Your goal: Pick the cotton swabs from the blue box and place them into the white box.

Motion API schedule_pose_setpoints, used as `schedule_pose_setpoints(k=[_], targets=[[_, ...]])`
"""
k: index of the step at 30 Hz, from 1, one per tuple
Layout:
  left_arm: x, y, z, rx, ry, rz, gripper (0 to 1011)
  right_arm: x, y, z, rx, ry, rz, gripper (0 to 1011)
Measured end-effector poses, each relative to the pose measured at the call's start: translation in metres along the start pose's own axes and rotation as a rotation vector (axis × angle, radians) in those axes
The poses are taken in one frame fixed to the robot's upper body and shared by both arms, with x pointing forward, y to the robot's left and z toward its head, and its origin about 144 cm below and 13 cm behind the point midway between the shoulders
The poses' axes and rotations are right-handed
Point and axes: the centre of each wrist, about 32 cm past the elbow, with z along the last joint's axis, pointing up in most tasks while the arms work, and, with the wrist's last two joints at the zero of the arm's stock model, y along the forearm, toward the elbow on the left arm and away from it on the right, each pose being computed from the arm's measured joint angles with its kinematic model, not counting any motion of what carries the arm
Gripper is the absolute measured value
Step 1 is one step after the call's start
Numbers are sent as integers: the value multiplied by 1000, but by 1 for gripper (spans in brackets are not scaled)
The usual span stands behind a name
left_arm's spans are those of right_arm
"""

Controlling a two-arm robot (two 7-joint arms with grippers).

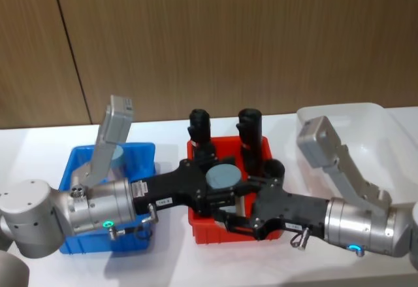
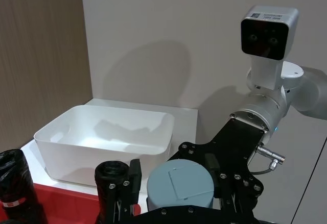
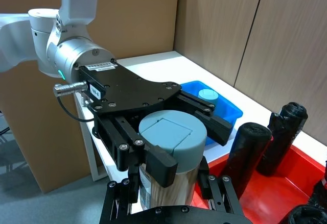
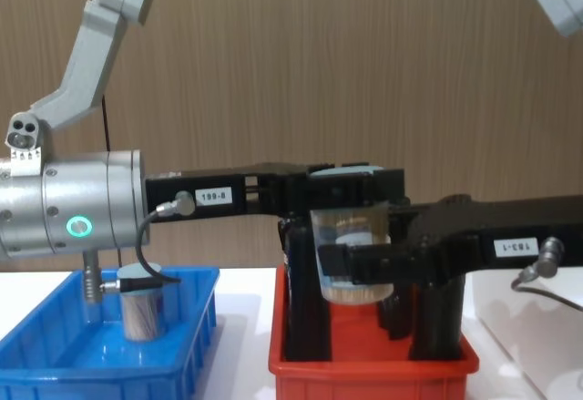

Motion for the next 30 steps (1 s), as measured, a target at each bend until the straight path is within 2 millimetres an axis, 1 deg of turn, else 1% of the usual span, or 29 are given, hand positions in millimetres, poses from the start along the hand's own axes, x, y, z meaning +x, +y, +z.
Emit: schedule_pose_setpoints(k=[1,3,5,6,8,9,18,30], targets=[[0,0,0,0,0,0,812,0,0,0,2,0,1,650],[0,0,0,1,0,1,852,0,0,0,3,0,2,650],[0,0,0,3,-1,2,918,0,-1,0,6,1,3,650],[0,0,0,3,-1,3,929,0,-1,0,7,1,3,650],[0,0,0,3,-1,3,992,0,-1,0,7,1,2,650],[0,0,0,3,-1,3,1003,0,-2,0,7,1,1,650],[0,0,0,3,-1,3,1004,1,-7,-2,9,5,-25,650],[0,0,0,2,-1,3,1004,11,-25,-10,2,24,-124,650]])
